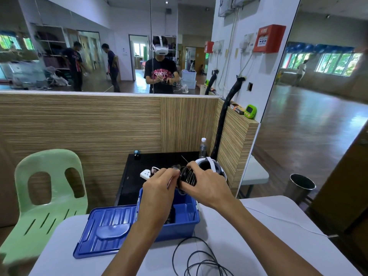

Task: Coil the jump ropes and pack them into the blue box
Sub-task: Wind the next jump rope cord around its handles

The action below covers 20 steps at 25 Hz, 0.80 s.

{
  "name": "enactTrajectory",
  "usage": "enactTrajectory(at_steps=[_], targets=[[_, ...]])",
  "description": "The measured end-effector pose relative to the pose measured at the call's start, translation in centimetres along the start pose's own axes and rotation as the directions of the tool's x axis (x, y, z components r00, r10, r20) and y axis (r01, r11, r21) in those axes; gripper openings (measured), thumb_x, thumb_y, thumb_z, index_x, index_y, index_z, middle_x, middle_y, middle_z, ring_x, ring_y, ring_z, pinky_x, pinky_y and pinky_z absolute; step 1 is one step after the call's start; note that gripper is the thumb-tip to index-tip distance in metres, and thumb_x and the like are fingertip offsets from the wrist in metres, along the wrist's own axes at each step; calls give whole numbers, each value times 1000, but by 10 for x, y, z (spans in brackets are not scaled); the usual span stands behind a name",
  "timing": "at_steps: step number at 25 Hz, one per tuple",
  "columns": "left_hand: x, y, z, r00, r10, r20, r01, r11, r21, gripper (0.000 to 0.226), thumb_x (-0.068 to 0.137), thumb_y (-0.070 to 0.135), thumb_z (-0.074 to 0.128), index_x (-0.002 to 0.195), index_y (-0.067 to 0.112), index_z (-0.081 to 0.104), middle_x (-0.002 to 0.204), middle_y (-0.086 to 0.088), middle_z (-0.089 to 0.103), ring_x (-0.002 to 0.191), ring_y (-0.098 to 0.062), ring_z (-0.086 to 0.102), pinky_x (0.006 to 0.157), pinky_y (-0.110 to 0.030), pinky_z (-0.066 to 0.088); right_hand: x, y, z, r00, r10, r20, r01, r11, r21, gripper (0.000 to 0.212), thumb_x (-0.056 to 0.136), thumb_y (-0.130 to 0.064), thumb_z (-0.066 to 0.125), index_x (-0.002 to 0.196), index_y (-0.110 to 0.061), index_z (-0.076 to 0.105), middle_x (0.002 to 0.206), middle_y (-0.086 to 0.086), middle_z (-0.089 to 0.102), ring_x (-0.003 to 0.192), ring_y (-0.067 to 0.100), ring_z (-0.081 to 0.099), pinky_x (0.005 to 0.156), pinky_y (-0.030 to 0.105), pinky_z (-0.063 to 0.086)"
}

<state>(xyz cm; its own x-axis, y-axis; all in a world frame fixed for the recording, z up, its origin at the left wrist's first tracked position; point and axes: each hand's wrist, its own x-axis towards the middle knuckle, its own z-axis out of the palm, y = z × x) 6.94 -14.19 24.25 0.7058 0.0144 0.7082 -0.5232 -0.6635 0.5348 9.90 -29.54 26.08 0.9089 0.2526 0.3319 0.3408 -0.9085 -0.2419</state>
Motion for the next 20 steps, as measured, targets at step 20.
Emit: enactTrajectory(at_steps=[20], targets=[[-3, -3, 7, 983, -133, 124, 138, 990, -34, 15, 87, 33, 66, 88, 18, 67, 103, 16, 49, 95, -2, 53, 78, -14, 48, -6, 1, 4, 999, -22, -36, 22, 1000, -14, 46, 92, -57, 48, 126, -27, 39, 87, 1, 70, 75, 22, 66, 58, 29, 46]])
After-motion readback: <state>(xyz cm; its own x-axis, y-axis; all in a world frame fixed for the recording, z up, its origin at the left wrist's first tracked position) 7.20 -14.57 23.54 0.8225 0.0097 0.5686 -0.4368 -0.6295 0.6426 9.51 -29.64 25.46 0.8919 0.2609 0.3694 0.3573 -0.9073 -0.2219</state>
